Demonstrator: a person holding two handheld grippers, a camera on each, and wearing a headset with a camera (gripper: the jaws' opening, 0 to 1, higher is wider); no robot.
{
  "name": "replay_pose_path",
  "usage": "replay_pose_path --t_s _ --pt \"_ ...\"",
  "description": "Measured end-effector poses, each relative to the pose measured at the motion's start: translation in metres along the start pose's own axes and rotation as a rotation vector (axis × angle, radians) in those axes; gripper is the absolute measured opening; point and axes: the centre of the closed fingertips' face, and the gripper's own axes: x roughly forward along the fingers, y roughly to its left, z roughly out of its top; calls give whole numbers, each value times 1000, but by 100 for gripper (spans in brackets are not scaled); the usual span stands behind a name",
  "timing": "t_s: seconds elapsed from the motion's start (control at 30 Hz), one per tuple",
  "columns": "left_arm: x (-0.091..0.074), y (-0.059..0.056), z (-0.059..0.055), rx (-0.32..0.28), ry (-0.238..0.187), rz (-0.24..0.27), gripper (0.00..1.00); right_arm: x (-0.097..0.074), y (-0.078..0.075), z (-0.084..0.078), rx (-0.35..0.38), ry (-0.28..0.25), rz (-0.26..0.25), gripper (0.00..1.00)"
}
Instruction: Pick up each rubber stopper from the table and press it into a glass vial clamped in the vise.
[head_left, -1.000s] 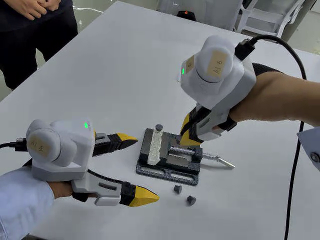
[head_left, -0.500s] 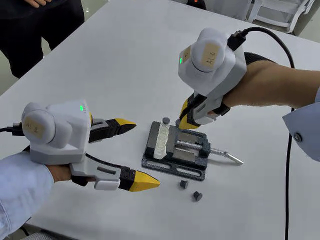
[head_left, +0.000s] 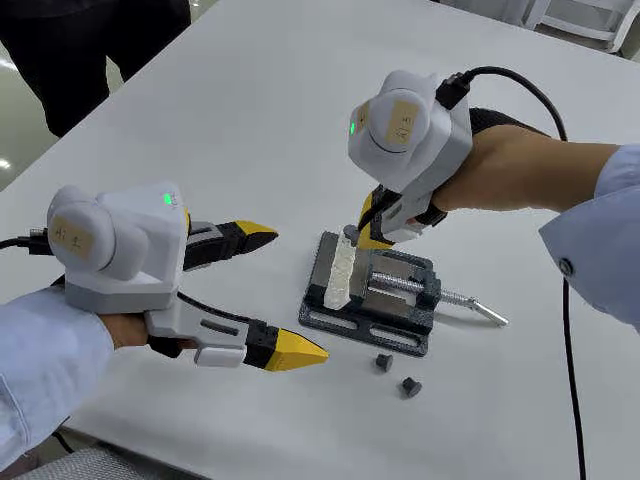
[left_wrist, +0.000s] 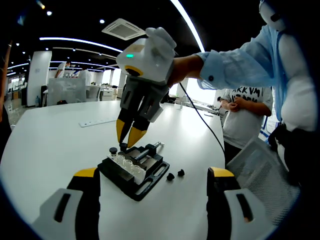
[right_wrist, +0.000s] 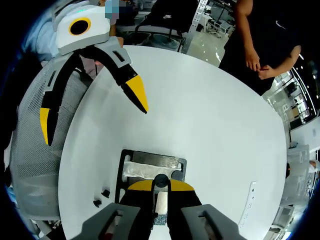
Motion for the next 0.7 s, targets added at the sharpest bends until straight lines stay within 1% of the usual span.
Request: replay_pose_path --t_s 0.27,0.67,0.7 --pt "-2 1 1 0 -5 3 86 8 0 -2 -9 14 10 6" --pt "-3 2 1 -4 -5 7 86 16 -2 -4 -8 22 14 6" --pt "-3 2 1 -6 -6 7 86 16 -2 -3 -7 17 16 6"
